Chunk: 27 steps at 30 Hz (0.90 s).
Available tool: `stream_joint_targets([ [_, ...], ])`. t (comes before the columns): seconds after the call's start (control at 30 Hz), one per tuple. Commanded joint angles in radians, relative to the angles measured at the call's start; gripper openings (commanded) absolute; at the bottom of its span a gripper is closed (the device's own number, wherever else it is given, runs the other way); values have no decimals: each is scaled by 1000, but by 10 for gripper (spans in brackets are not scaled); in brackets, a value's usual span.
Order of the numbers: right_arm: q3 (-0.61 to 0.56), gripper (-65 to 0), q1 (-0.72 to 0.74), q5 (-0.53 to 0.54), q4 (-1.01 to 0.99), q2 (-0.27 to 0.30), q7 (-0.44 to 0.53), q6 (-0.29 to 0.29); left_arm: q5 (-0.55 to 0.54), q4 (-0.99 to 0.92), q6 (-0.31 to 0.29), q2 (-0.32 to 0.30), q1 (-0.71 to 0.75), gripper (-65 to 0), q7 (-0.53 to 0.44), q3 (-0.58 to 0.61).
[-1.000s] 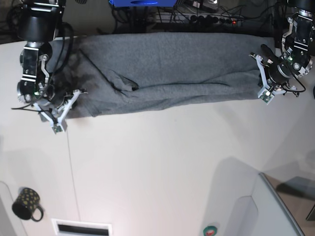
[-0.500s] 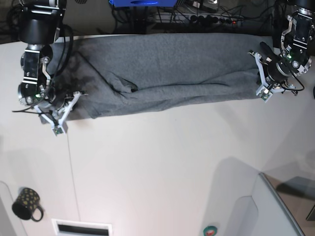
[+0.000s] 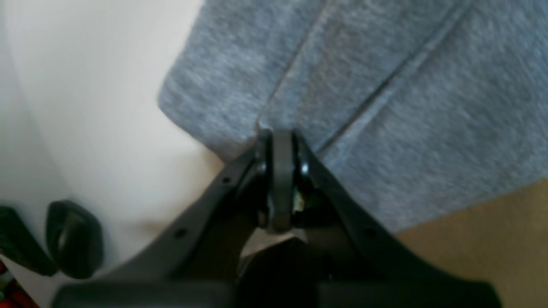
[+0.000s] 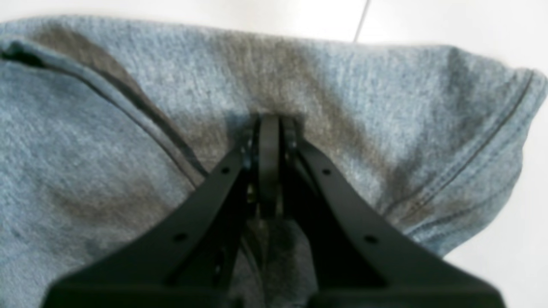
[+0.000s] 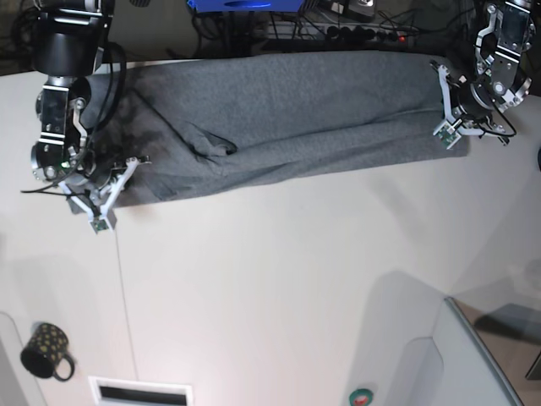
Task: Layout the t-shirt on the table in an organized manner, then fold the t-shirt properly
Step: 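Regrasp the folded shirt end with the left gripper and tuck it inward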
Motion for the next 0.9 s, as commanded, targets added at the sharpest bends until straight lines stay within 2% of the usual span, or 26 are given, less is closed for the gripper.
stream_joint_targets([
  [0.0, 2, -639, -2, -33, -6, 2, -49, -18, 9, 12, 8, -24, -1, -650, -3, -15],
  [0.2, 2, -638, -4, -33, -6, 2, -49, -18, 15, 64, 8, -27, 22, -637, -3, -15],
  [0.33, 2, -638, -4, -33, -7, 2, -50, -18, 16, 115, 8, -27, 45, -423, -3, -20],
  [0.47, 2, -638, -4, -33, -7, 2, -56, -18, 10, 158, 8, -25, 96, -183, -3, -95],
  [0.57, 2, -638, -4, -33, -1, 2, -73, -18, 9, 189, 6, -21, 126, -99, -3, -150],
  [0.63, 2, -638, -1, -33, -1, 2, -76, -18, -2, 209, 6, -18, 159, -110, -3, -182],
  [0.73, 2, -638, -1, -33, 0, 2, -76, -18, -135, 252, 6, 4, 206, -191, -3, -232],
  [0.8, 2, -638, -1, -33, 0, 2, -76, -18, -255, 252, 6, 22, 237, -304, -3, -264],
  [0.87, 2, -638, -2, -33, 0, 2, -76, -18, -338, 238, 6, 41, 251, -484, -4, -270],
])
